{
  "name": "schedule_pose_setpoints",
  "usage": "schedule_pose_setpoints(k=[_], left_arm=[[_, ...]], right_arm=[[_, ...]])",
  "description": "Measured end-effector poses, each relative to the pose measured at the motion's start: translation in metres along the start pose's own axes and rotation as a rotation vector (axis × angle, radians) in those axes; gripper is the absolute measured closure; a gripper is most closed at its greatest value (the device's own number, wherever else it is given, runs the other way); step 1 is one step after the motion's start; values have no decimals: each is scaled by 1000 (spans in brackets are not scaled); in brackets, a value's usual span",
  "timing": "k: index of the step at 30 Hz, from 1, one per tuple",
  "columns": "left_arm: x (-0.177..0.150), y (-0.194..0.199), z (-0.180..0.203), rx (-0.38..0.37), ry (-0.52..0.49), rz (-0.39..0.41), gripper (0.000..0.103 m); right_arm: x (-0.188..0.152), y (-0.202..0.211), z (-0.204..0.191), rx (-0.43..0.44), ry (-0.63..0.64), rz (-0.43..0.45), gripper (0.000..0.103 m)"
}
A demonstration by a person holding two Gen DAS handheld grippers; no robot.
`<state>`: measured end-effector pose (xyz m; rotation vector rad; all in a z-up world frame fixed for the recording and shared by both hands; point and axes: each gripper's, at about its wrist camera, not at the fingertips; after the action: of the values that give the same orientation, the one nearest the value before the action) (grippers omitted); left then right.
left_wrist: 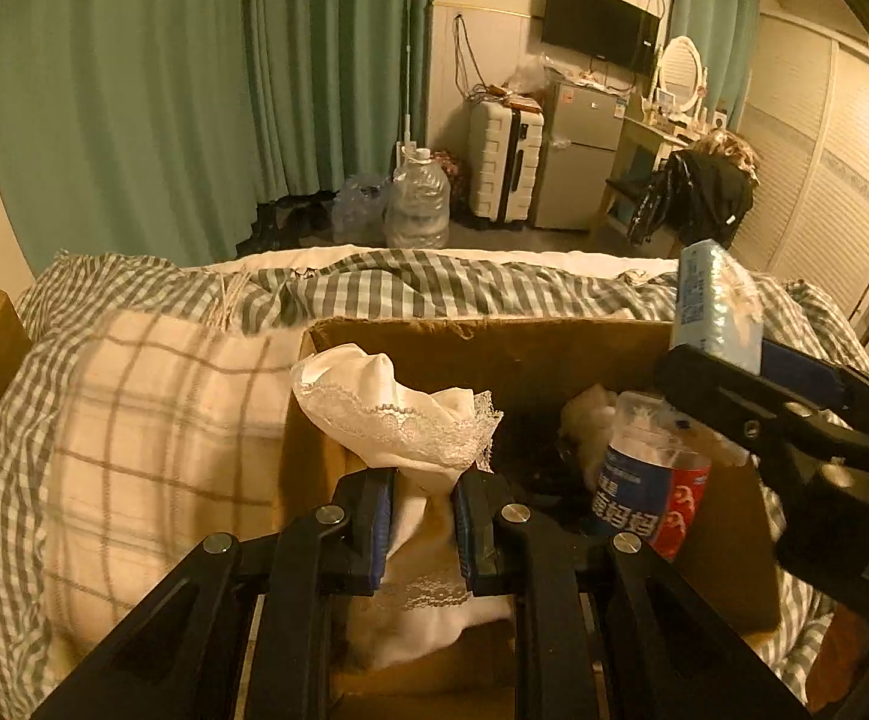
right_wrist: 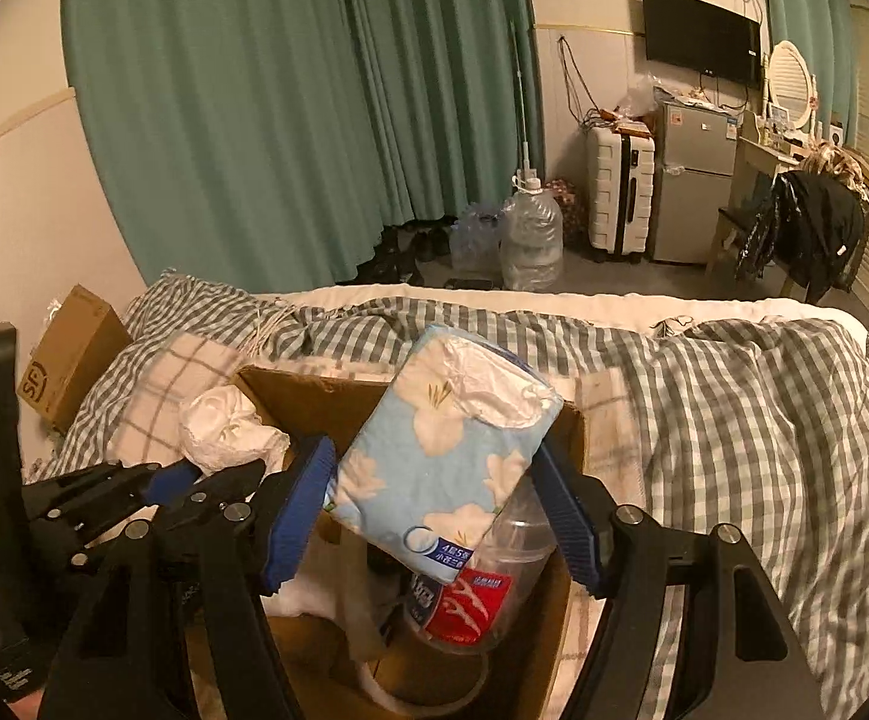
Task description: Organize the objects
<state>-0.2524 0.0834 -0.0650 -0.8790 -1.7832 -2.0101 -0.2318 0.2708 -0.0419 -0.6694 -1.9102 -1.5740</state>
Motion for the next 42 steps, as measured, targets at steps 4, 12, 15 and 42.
schedule_pose_setpoints(k=[4,12,15,42], left_arm=[[-2,-9,-2,3,14,-21,59],[-10,18,-9,15,54,8,21],[-8,48,-10,24,52,58,11],[-76,270,9,122,33,403,0]], right_arm=[[3,5,1,21,-17,41,17],[1,39,-4,-45,-5,114,11],[0,62,-6,-85,-12,134,7],[-65,272,-39,-205,34,332,0]])
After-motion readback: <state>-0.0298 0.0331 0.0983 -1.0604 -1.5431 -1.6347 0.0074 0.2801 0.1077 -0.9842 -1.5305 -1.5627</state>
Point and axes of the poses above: each gripper's, at about its wrist camera, not at the fingertips, and y roughly against the way its jaws point, z to its right, x to its top, and after that the axes turned 4 degrees about -z, right-handed
